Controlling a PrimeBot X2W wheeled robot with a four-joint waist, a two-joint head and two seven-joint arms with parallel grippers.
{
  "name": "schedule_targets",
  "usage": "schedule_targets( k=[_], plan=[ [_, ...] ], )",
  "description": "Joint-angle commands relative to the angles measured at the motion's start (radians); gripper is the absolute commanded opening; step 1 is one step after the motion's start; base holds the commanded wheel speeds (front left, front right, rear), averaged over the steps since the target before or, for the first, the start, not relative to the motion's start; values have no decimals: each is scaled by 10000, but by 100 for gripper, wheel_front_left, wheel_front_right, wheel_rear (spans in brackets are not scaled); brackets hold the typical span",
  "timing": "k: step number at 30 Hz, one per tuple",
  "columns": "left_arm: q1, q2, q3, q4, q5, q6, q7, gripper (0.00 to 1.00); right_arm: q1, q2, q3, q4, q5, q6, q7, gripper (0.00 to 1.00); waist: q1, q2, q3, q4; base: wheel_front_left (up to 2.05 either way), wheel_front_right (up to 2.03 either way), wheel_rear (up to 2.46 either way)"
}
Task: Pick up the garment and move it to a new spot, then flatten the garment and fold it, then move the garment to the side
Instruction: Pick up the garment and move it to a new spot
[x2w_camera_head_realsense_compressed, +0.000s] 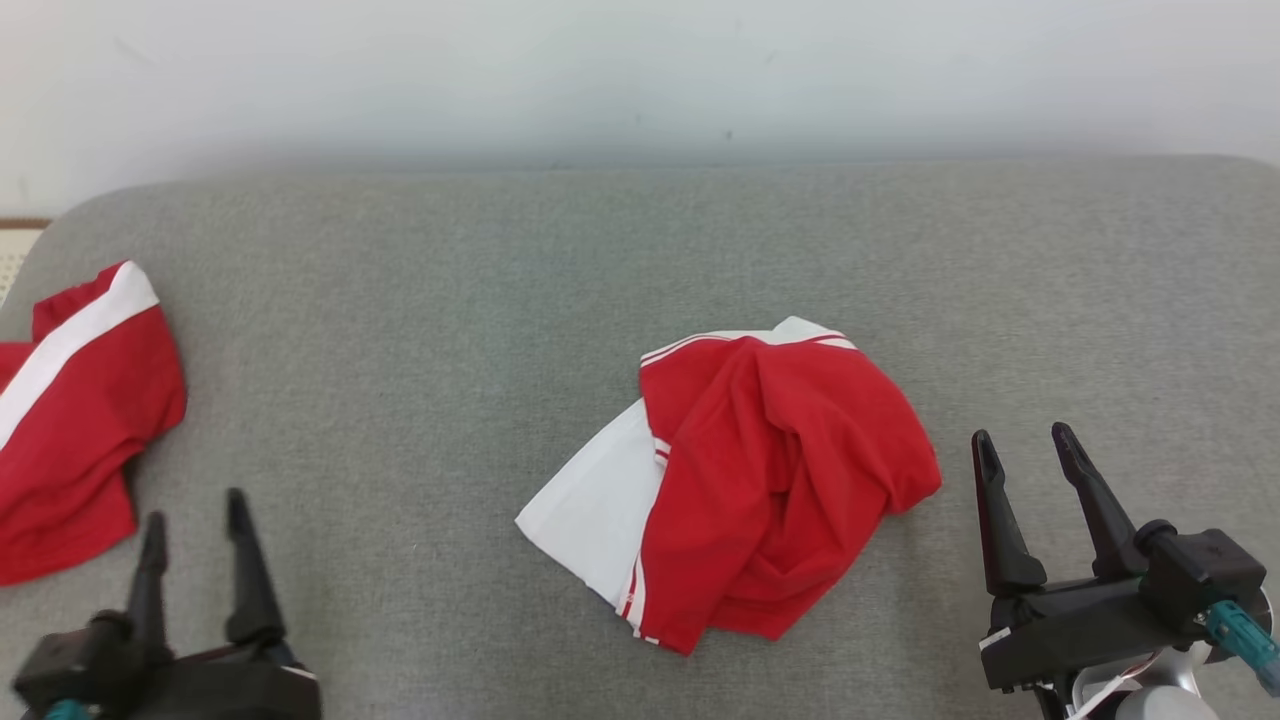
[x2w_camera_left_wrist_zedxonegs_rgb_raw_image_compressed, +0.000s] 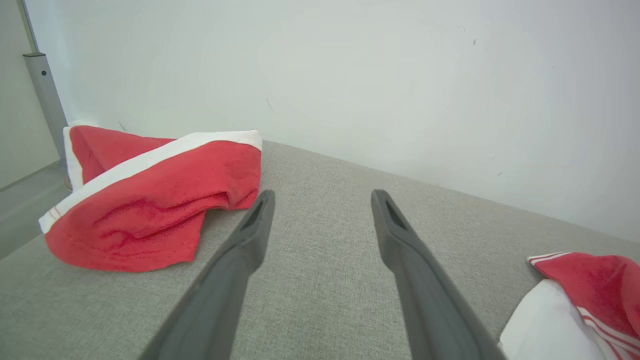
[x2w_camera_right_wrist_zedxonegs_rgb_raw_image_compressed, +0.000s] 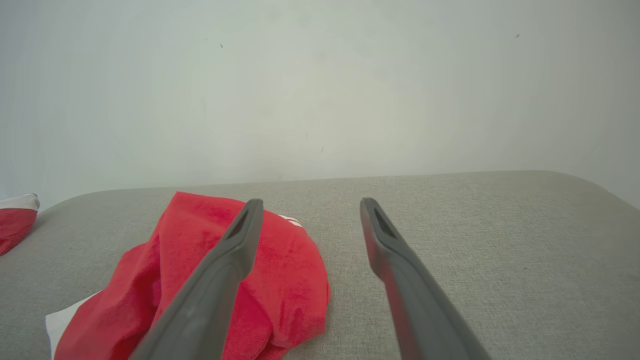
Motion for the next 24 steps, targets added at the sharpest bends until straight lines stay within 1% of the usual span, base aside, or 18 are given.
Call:
schedule_targets(
  k=[1, 6, 13, 17, 24],
  plan=[
    [193, 33, -88, -96, 142, 0, 27, 100, 137, 21, -3, 36, -64, 8, -61, 100, 1, 0, -168, -173, 0, 0, 0],
    [8, 113, -804, -424, 621, -122, 371, 100, 215, 68, 90, 243, -71, 8, -85, 100, 1, 0, -522, -484, 0, 0, 0],
    [323, 213, -1423, -330, 965, -66, 903, 100, 532, 120, 325, 441, -98, 8, 9, 100, 1, 0, -1110, -892, 0, 0, 0],
    [557, 139, -1495, -441, 847, -27, 999, 100, 780, 137, 419, 404, -109, 8, 68, 100, 1, 0, -1346, -1042, 0, 0, 0],
    [810, 236, -1496, -596, 812, 77, 1083, 100, 1146, 237, 505, 137, -242, 8, 242, 100, 1, 0, -1498, -1124, 0, 0, 0]
  ],
)
